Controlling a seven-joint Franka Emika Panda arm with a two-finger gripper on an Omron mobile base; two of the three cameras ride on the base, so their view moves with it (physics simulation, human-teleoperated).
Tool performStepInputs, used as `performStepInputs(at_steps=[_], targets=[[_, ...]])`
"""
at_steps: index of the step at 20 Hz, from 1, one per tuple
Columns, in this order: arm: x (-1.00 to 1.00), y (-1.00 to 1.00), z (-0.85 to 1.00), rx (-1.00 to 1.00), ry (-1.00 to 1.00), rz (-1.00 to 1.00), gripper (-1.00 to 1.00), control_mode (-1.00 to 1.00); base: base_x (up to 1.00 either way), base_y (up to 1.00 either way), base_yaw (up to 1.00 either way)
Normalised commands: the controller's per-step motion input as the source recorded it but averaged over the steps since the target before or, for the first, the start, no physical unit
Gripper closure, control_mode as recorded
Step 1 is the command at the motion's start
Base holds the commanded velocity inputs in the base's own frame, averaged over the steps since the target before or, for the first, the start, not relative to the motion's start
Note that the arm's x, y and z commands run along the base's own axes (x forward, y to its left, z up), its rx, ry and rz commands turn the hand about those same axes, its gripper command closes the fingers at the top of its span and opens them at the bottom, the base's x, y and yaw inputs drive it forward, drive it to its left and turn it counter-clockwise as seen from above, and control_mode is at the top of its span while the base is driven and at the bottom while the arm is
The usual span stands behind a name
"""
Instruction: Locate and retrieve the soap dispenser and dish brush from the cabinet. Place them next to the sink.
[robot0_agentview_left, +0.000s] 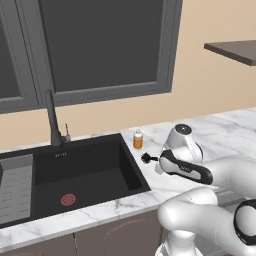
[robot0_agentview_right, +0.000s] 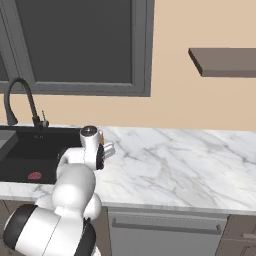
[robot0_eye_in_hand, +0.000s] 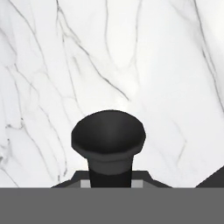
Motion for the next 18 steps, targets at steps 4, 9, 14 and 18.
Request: performStepInputs(at_steps=[4, 9, 14, 18], targets=[[0.13, 0.0, -0.28, -0.01, 0.0, 0.04, 1.0, -1.0, 0.0, 0.0, 0.0], [0.04, 0.0, -0.18, 0.0, 0.0, 0.06, 1.0, -1.0, 0.0, 0.0, 0.0], [0.04, 0.0, -0.17, 0.0, 0.0, 0.06, 1.0, -1.0, 0.0, 0.0, 0.0], [0.05, 0.0, -0.18, 0.0, 0.0, 0.06, 1.0, -1.0, 0.0, 0.0, 0.0]])
